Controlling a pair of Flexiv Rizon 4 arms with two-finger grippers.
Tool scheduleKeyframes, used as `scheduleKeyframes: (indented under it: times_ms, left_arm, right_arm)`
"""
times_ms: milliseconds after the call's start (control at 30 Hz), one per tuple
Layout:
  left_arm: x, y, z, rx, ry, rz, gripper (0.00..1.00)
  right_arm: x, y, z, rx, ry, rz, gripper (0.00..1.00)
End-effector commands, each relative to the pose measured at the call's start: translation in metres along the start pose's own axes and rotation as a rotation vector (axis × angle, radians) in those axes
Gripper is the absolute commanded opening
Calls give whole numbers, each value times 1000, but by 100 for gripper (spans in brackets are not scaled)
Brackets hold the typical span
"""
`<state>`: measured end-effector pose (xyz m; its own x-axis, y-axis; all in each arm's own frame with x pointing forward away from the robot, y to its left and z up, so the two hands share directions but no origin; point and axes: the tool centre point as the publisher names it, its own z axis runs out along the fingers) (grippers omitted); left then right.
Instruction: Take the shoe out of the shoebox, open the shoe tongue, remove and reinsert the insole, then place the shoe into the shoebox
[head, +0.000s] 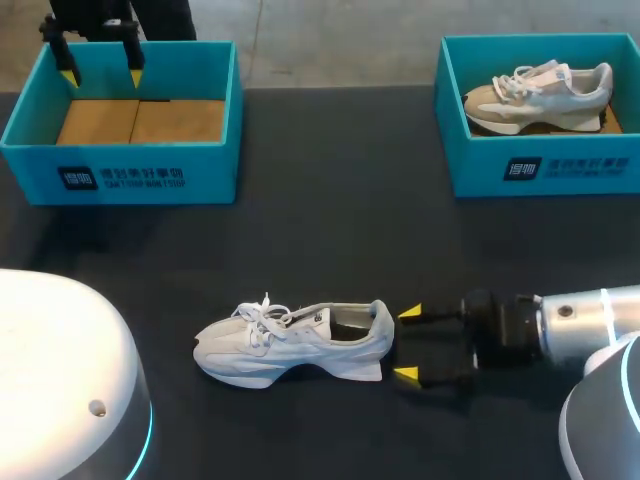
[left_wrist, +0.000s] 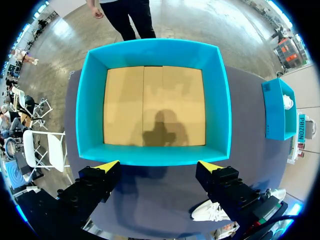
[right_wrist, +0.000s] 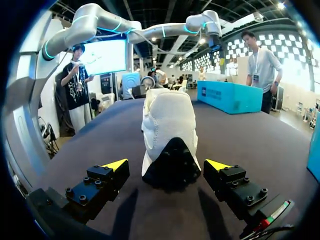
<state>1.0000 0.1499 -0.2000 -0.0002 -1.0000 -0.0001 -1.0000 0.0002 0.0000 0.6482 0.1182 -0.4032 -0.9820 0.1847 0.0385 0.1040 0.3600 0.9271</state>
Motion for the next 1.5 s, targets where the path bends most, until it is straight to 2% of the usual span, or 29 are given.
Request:
scheduleKeyframes:
  times_ms: [33,433,933,1500]
  left_arm:
    - [0,0,0,0,0,0,100]
    - [0,0,0,0,0,0,100]
    - [0,0,0,0,0,0,100]
    - [0,0,0,0,0,0,100]
  right_arm:
    - [-3,3,15,1,-4,0,100]
    - [-2,11,30,-13,-1,-10,100]
    - [-4,12,34,-31,-9,-22,100]
    - [-4,18,51,-49,32,-49,100]
